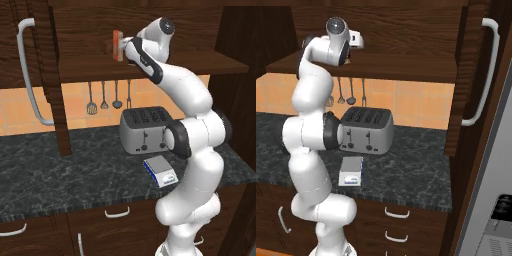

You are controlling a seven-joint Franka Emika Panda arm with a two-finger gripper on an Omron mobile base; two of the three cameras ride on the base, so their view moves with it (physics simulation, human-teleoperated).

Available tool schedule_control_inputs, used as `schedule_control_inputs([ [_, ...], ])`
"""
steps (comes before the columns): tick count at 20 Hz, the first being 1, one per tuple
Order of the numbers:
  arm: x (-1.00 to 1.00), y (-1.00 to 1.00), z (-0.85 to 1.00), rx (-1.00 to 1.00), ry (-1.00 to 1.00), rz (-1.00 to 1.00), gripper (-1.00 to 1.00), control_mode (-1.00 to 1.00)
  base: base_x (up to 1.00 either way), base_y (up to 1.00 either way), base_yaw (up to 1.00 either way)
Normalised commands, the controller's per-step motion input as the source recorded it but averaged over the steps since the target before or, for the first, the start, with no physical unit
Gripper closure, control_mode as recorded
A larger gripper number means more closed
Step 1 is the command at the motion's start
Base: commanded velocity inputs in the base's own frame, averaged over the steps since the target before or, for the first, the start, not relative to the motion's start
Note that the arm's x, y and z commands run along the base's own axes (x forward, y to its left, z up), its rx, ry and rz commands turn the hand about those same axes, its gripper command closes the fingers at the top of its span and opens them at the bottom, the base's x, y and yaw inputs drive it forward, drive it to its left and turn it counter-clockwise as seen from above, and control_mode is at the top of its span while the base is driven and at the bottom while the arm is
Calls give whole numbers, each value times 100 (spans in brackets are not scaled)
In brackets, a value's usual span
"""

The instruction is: Pick the canned food and place it on the digital scale for weighing, and close the cabinet.

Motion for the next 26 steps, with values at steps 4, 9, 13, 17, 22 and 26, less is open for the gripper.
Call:
schedule_control_inputs([
  [4,33,15,-2,0,0,0,100,-100,0,0,0],
  [9,-2,2,-1,0,0,0,100,-100,0,0,0],
  [13,-95,-16,-9,1,-7,0,100,-100,0,0,0],
  [17,-100,-33,-23,0,-21,0,100,-100,0,0,0],
  [22,-100,-50,-4,0,-14,11,100,-100,0,0,0],
  [26,-100,-56,-6,0,-7,14,100,-100,0,0,0],
])
